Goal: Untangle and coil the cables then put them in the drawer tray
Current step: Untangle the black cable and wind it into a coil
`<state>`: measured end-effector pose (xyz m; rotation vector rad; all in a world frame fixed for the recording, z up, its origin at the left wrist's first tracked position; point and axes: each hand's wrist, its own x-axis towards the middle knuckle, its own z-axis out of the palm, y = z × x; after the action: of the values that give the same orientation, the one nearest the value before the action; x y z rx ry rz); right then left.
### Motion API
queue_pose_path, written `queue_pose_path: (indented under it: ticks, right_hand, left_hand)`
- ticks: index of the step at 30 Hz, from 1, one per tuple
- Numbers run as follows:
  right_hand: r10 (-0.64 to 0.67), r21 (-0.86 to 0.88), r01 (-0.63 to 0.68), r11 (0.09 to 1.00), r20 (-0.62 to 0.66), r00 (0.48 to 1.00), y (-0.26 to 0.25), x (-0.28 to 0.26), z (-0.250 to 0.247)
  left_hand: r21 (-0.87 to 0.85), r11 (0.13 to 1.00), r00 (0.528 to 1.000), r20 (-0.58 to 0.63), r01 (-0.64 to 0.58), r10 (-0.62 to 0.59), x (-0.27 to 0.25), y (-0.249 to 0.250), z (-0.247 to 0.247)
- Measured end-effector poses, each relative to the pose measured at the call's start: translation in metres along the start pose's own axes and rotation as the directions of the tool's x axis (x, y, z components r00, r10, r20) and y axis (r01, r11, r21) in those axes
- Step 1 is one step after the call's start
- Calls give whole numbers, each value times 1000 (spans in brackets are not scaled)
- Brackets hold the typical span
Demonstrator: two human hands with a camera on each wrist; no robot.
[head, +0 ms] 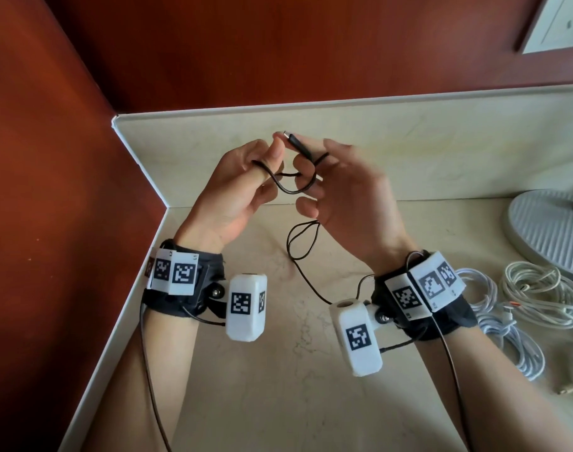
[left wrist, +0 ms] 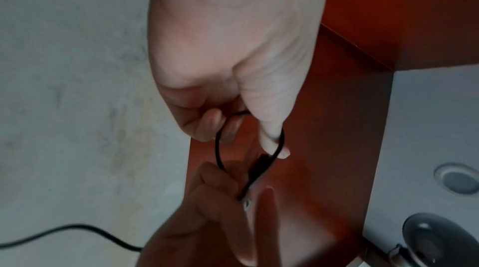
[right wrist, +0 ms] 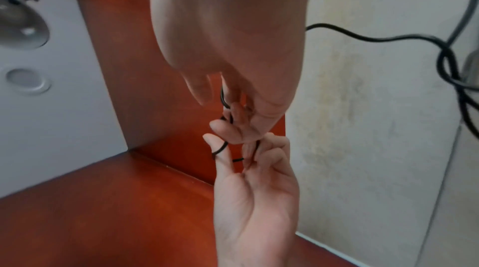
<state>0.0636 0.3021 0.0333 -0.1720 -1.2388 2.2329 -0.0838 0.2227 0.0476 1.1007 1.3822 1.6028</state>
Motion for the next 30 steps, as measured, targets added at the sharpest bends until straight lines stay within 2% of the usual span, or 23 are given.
queue_pose_path:
  ticks: [4,7,10,13,17,22,30]
  right_hand:
    - [-172,-175,151,973,-110,979,7,6,1]
    - [-268,-206,239,949,-127,955,8,7,-1]
    - [-303,-219,262,940,-183,935,12,7,-1]
    - [-271,-207,219,953,-266,925,20,8,4]
    - [-271,-241,203,949,-295,916,26,7,7]
    - [-248,-374,124,919,-303,920,19,6,2]
    - [-286,-431,146,890,-280,916,13,3,4]
  left_hand:
    - [-177,984,999,-35,-5,-2,3,-5,2]
    - [-279,959,990,-142,-50,11,6,-10,6]
    - [-353,932,964,-265,-89,-8,4,-10,17]
    - [-340,937,941,-335,-76,-45,3,-11,27]
    - [-291,956,920,-368,27,-138,3,-11,27]
    - [-271,961,902,-400,57,-166,3,-11,21]
    - [-278,960,954,-278,33,-113,2,-11,28]
